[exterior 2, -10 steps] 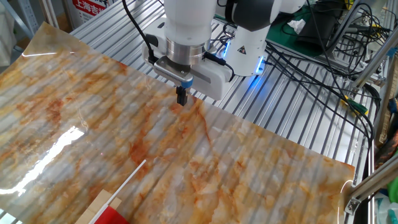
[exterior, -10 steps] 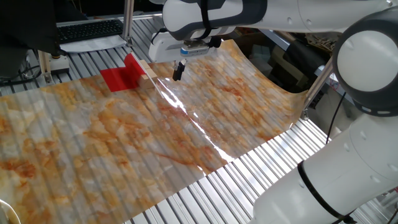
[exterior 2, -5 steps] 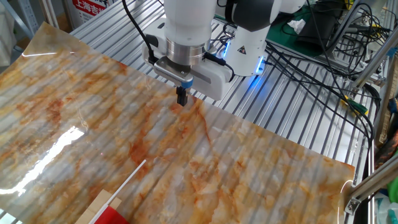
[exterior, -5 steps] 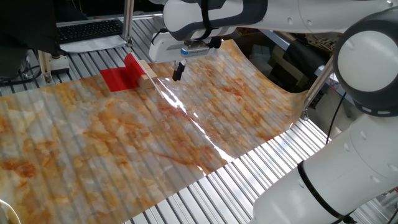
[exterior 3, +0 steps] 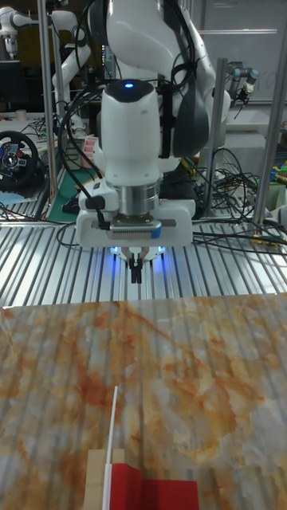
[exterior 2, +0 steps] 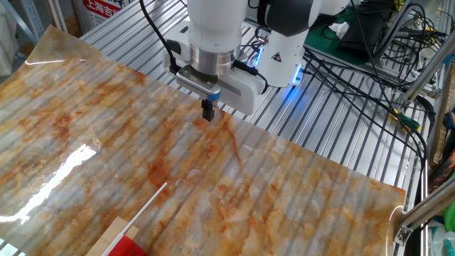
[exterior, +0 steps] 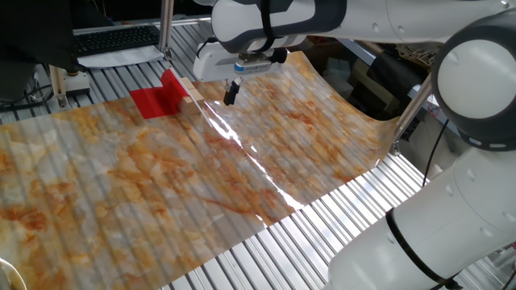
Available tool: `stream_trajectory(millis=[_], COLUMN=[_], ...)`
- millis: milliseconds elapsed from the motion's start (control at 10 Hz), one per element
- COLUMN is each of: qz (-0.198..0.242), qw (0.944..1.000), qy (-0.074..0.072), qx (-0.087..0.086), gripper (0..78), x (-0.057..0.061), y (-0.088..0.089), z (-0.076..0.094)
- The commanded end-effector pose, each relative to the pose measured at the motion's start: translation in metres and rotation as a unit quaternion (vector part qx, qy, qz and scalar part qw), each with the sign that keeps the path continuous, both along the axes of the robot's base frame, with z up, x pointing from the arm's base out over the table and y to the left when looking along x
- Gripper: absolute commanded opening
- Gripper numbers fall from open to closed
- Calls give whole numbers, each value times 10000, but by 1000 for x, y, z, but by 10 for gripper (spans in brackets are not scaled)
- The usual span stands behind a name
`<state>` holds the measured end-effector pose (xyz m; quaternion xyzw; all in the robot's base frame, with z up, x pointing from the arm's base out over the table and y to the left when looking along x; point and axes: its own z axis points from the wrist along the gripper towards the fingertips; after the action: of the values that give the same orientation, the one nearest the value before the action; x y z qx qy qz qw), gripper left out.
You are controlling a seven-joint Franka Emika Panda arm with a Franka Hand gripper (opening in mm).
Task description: Wave the flag
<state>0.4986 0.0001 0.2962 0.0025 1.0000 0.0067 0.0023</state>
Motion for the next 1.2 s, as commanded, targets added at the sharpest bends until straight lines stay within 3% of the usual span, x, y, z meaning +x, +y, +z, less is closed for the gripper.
stream_trajectory(millis=[100,1200], qz=[-8,-37], qw=[10000,9999], qy=[59,138], qx=[60,60], gripper=[0,0], x=[1,1], y=[1,1], z=[0,-2])
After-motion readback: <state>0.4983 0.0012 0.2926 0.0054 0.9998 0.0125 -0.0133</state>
